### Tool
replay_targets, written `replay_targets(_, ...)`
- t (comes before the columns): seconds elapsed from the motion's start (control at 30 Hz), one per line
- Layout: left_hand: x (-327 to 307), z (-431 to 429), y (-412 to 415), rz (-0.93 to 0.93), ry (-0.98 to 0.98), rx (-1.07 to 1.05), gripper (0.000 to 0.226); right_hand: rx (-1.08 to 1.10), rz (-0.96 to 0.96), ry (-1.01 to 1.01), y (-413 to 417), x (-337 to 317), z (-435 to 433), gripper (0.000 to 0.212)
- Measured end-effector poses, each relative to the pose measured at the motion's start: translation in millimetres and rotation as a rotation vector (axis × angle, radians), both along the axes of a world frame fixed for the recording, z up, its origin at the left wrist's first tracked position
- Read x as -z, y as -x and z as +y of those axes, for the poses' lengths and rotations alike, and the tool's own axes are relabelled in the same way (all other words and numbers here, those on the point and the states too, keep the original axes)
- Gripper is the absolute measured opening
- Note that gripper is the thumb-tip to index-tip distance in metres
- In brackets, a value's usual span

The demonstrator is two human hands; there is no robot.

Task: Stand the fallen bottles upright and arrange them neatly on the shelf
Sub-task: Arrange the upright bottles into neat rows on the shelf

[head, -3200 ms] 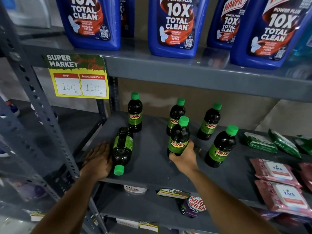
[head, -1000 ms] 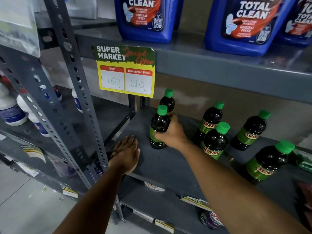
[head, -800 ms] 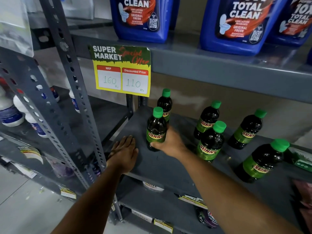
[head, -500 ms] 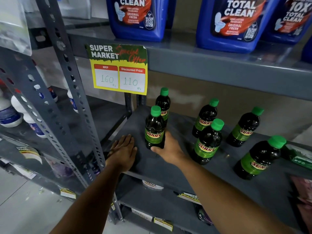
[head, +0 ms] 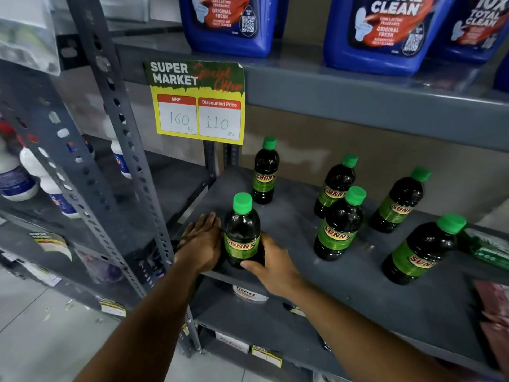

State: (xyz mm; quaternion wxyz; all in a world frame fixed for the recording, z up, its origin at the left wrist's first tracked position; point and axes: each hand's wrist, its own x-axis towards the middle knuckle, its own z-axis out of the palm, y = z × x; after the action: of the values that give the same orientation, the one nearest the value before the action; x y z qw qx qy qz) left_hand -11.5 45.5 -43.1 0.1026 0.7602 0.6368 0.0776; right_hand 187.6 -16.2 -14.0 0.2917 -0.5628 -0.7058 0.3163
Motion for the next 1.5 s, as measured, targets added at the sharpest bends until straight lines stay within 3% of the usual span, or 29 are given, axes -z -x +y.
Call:
replay_targets(0.2, -4, 0, -3, 0.072, 0.054, -0.014, 0.068, -0.007, 0.034, 0.006, 5, -4, -11, 0.069)
replay_targets(0.3, -5, 1, -4, 0.095, 0.070, -0.027, 0.068, 0.007, 0.098, -0.033, 1, -2, -23, 0.086)
replay_targets(0.37, -7, 0, -5, 0.095, 0.072, -0.033, 0.067, 0.188, 0.182, -0.186, -9, 1, -34, 0.085)
replay_targets(0.47, -6, -1, -5, 0.062, 0.048, -0.030, 0.065, 0.627, 0.198, -0.504, -37, 5, -46, 0.076)
replay_targets(0.57, -7, -2, -6, 0.054, 0.033, -0.023, 0.068, 0.903, 0.141, -0.461, -72, 3, -38, 0.097)
replay_targets(0.67, -7, -2, -6, 0.077, 0.040, -0.022, 0.070, 0.773, 0.141, -0.252, -107, -4, -20, 0.115)
replay_targets(0.8, -4, 0, -5, 0.047, 0.044, -0.034, 0.066, 0.577, 0.141, 0.001, -126, -13, -7, 0.087)
replay_targets(1.03, -3, -1, -4, 0.059, 0.028, -0.029, 0.065, 0.542, 0.143, 0.000, -111, -13, -35, 0.065)
replay_targets(1.37, -1, 0, -3, 0.061, 0.038, -0.026, 0.068, 0.484, 0.156, -0.004, -94, 2, -75, 0.066)
replay_targets(1.43, -2, -1, -4, 0.052, 0.035, -0.027, 0.068, 0.460, 0.178, -0.014, -95, 3, -75, 0.077)
replay_targets(1.5, -4, -3, -5, 0.042, 0.026, -0.024, 0.070, 0.424, 0.244, -0.053, -96, 7, -81, 0.110)
